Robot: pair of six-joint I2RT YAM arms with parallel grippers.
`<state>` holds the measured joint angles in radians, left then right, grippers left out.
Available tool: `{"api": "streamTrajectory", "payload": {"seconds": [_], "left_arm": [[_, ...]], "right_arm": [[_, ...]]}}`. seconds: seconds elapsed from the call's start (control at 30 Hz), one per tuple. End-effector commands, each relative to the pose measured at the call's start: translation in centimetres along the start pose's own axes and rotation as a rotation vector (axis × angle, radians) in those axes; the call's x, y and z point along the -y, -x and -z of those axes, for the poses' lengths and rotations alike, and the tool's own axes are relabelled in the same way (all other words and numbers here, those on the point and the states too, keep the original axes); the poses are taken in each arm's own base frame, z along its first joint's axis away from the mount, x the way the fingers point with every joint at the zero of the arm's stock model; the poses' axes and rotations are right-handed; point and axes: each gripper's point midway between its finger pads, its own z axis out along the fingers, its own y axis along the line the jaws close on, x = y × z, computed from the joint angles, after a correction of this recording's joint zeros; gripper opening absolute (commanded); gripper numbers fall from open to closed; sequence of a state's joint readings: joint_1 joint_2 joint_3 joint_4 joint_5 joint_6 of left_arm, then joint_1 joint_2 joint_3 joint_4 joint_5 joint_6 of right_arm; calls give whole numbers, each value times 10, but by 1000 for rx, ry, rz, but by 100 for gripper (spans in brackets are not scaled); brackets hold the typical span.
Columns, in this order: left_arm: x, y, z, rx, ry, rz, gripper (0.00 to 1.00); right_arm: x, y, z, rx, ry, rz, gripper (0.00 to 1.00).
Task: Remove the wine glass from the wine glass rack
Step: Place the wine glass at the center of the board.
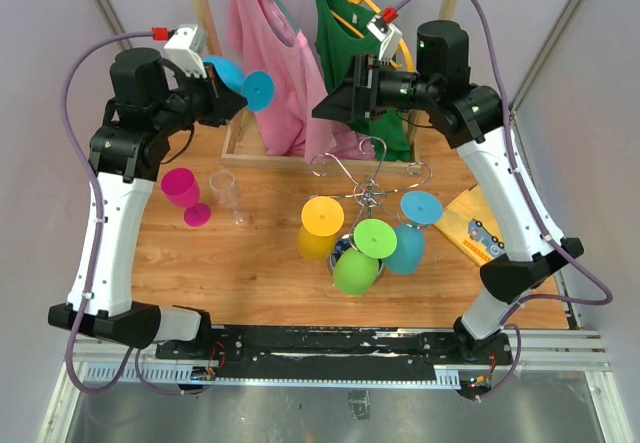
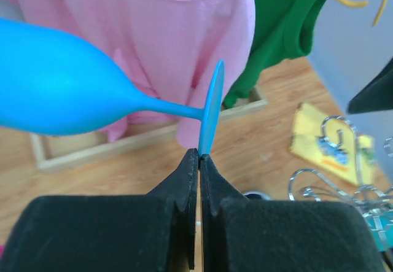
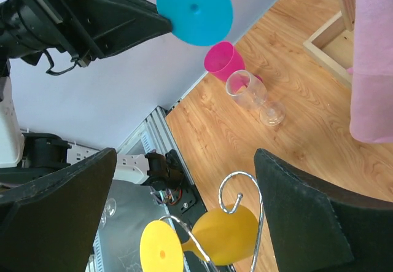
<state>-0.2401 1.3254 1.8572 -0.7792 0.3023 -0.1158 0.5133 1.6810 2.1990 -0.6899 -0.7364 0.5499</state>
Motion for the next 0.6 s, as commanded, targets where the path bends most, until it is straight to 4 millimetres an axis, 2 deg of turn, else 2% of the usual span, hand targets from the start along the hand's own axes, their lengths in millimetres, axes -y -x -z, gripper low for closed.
{"api": "streamTrajectory", "payload": {"seconds": [0.0,0.1,0.57], "left_arm": [[36,12,6,16,-243,266,0],[42,8,6,-3,-291,306,0],[60,18,15,-1,-404,336,0]], "right_arm": [[-16,10,-6,60,85,45,95],[-19,15,-10,78,115,44,94],[-35,23,-45,74,252,7,88]]}}
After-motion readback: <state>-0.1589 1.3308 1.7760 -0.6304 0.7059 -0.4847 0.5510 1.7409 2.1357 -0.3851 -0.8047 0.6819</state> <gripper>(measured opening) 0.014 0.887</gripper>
